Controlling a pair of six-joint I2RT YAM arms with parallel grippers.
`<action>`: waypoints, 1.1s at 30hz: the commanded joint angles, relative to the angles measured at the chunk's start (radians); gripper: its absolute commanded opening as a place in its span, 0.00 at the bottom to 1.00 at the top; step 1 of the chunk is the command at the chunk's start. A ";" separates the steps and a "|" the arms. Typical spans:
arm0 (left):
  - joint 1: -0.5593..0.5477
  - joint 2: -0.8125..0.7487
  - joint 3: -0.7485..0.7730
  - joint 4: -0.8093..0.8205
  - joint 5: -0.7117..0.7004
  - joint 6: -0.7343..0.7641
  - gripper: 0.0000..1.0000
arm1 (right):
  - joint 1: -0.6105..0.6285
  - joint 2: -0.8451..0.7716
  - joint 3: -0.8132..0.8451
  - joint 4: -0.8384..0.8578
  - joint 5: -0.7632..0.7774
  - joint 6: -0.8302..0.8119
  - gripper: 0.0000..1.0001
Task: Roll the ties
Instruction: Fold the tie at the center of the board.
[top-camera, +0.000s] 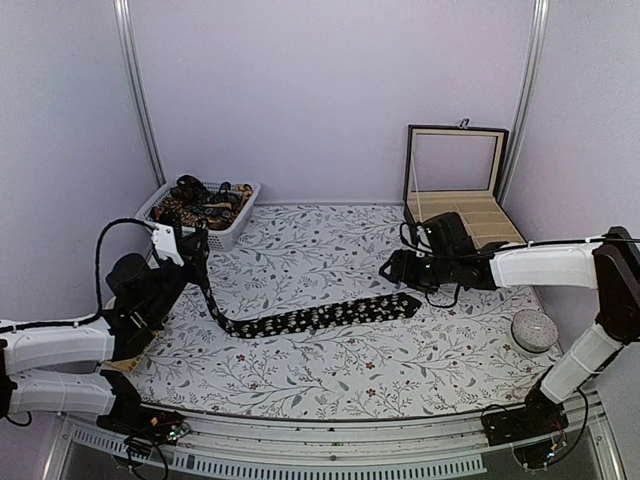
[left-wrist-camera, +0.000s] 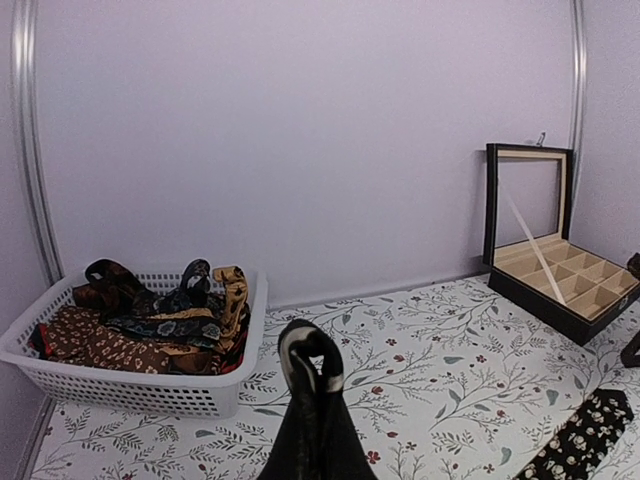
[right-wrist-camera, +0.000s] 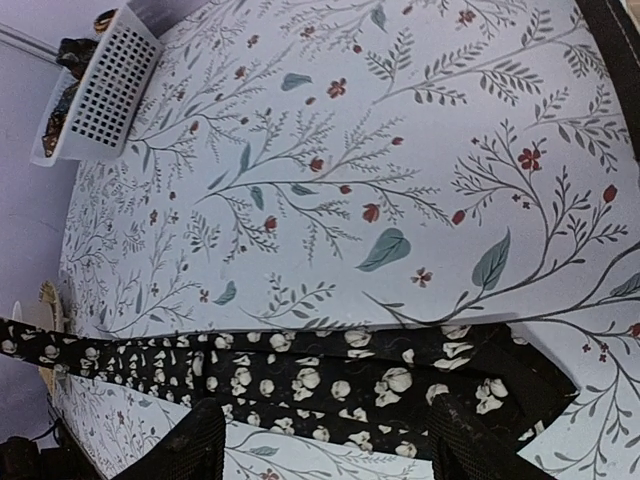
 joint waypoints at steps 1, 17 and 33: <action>0.021 0.019 0.005 0.014 -0.011 -0.013 0.00 | -0.069 0.157 -0.008 0.090 -0.180 0.007 0.69; 0.041 0.141 -0.037 0.165 0.018 -0.019 0.00 | -0.244 0.297 -0.056 -0.056 -0.187 0.114 0.79; 0.018 0.497 0.117 0.085 -0.187 -0.273 0.03 | -0.430 -0.261 -0.202 -0.270 0.004 0.153 0.86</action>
